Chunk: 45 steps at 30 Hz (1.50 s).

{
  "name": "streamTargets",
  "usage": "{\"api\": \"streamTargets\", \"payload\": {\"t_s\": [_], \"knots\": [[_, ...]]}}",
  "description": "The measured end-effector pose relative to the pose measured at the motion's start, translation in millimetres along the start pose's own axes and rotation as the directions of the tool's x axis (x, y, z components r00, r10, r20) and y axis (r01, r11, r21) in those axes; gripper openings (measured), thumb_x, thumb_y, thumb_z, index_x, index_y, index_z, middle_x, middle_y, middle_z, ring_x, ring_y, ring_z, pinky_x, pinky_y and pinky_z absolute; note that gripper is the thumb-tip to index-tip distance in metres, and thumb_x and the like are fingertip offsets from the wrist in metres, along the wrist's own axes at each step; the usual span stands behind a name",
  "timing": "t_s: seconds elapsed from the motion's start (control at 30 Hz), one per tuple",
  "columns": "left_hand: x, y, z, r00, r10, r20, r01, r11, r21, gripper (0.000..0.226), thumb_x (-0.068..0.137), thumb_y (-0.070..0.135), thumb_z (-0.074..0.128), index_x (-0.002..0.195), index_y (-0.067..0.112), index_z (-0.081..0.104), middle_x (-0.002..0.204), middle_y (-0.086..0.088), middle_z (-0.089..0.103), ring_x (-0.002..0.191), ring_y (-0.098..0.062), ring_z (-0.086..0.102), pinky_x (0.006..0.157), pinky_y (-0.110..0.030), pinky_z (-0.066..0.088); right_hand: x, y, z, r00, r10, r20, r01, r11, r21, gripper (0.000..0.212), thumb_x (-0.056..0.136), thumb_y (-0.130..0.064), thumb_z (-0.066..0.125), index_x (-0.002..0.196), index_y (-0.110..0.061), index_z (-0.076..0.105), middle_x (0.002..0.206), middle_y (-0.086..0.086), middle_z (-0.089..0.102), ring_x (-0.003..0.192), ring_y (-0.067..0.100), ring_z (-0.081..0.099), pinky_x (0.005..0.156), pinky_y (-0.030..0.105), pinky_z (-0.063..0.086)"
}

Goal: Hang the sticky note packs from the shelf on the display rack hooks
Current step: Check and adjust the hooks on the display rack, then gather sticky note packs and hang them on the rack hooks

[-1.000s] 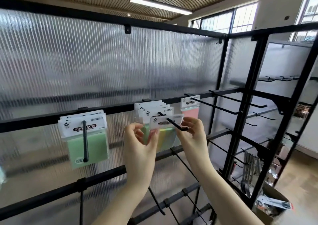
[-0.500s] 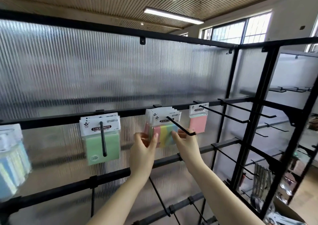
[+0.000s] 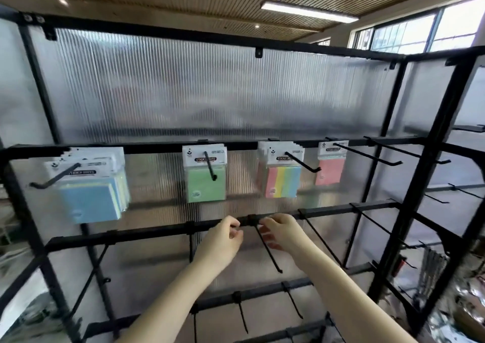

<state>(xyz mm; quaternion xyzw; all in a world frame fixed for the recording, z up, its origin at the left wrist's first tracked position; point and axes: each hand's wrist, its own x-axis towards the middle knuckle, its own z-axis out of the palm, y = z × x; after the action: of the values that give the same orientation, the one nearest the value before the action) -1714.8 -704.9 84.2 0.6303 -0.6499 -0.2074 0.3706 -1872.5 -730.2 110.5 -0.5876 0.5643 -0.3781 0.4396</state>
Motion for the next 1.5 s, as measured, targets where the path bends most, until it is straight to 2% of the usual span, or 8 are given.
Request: {"api": "streamTargets", "payload": {"t_s": [0.23, 0.37, 0.47, 0.53, 0.8, 1.0, 1.2, 1.5], "knots": [[-75.3, -50.0, -63.3, 0.981, -0.072, -0.182, 0.083, 0.995, 0.051, 0.015, 0.093, 0.022, 0.056, 0.107, 0.02, 0.061, 0.098, 0.01, 0.061, 0.097, -0.012, 0.062, 0.085, -0.031, 0.051, -50.1, -24.9, 85.6, 0.959, -0.242, 0.145, 0.253, 0.965, -0.063, 0.017, 0.097, -0.019, 0.049, 0.088, -0.018, 0.064, 0.087, 0.006, 0.068, 0.078, 0.021, 0.061, 0.071, 0.033, 0.05], [-115.7, -76.6, -106.4, 0.958, -0.141, -0.251, 0.163, 0.984, 0.069, 0.018, 0.093, 0.015, 0.055, 0.111, 0.016, 0.06, 0.101, 0.006, 0.062, 0.097, -0.013, 0.06, 0.086, -0.032, 0.05, -82.2, -38.4, 142.4, 0.907, -0.341, 0.247, 0.366, 0.928, -0.063, 0.018, 0.096, -0.02, 0.049, 0.09, -0.016, 0.065, 0.082, -0.003, 0.067, 0.075, 0.014, 0.061, 0.068, 0.02, 0.05], [-143.2, -94.6, -140.8, 0.933, -0.176, -0.314, 0.21, 0.975, 0.078, 0.015, 0.094, 0.018, 0.054, 0.107, 0.022, 0.059, 0.097, 0.009, 0.061, 0.093, -0.012, 0.061, 0.083, -0.031, 0.051, -102.5, -48.6, 181.7, 0.87, -0.368, 0.33, 0.413, 0.907, -0.08, 0.019, 0.096, -0.017, 0.049, 0.094, -0.008, 0.067, 0.09, 0.004, 0.07, 0.087, 0.022, 0.065, 0.081, 0.036, 0.052], [-160.4, -105.5, -162.8, 0.917, -0.195, -0.349, 0.234, 0.969, 0.074, 0.011, 0.095, 0.021, 0.053, 0.104, 0.025, 0.059, 0.096, 0.01, 0.062, 0.091, -0.008, 0.06, 0.081, -0.028, 0.05, -114.4, -55.5, 206.1, 0.842, -0.394, 0.368, 0.45, 0.889, -0.079, 0.021, 0.096, -0.016, 0.049, 0.093, -0.007, 0.067, 0.091, 0.007, 0.071, 0.089, 0.023, 0.065, 0.081, 0.037, 0.052], [-239.2, -160.9, -251.2, 0.846, -0.292, -0.447, 0.347, 0.937, 0.045, 0.006, 0.093, 0.02, 0.057, 0.094, 0.024, 0.061, 0.092, 0.005, 0.069, 0.09, -0.017, 0.065, 0.082, -0.036, 0.051, -178.6, -92.3, 314.6, 0.705, -0.419, 0.571, 0.52, 0.854, -0.016, 0.02, 0.097, -0.021, 0.048, 0.094, -0.014, 0.066, 0.083, -0.001, 0.068, 0.078, 0.017, 0.064, 0.074, 0.033, 0.053], [-296.2, -212.8, -328.5, 0.792, -0.383, -0.476, 0.476, 0.875, 0.088, 0.019, 0.094, 0.016, 0.051, 0.104, 0.019, 0.066, 0.1, 0.002, 0.07, 0.094, -0.018, 0.063, 0.076, -0.029, 0.046, -229.9, -120.0, 407.4, 0.636, -0.409, 0.654, 0.526, 0.85, 0.021, 0.02, 0.098, -0.015, 0.046, 0.098, -0.009, 0.065, 0.089, 0.003, 0.067, 0.08, 0.017, 0.063, 0.065, 0.016, 0.047], [-347.3, -259.2, -393.4, 0.769, -0.415, -0.486, 0.527, 0.842, 0.115, 0.02, 0.095, 0.017, 0.053, 0.11, 0.013, 0.065, 0.109, -0.002, 0.067, 0.101, -0.021, 0.062, 0.086, -0.036, 0.049, -255.7, -136.6, 492.4, 0.611, -0.383, 0.693, 0.578, 0.814, -0.061, 0.02, 0.096, -0.015, 0.047, 0.097, -0.004, 0.064, 0.096, 0.013, 0.068, 0.091, 0.029, 0.063, 0.083, 0.043, 0.051], [-404.8, -325.2, -444.4, 0.714, -0.5, -0.49, 0.606, 0.792, 0.076, 0.014, 0.094, 0.021, 0.053, 0.1, 0.015, 0.064, 0.1, -0.004, 0.067, 0.094, -0.022, 0.063, 0.084, -0.037, 0.049, -265.0, -144.5, 587.8, 0.587, -0.322, 0.743, 0.66, 0.721, -0.209, 0.025, 0.097, -0.021, 0.044, 0.104, -0.006, 0.062, 0.104, 0.012, 0.067, 0.093, 0.027, 0.061, 0.074, 0.033, 0.045]]}}
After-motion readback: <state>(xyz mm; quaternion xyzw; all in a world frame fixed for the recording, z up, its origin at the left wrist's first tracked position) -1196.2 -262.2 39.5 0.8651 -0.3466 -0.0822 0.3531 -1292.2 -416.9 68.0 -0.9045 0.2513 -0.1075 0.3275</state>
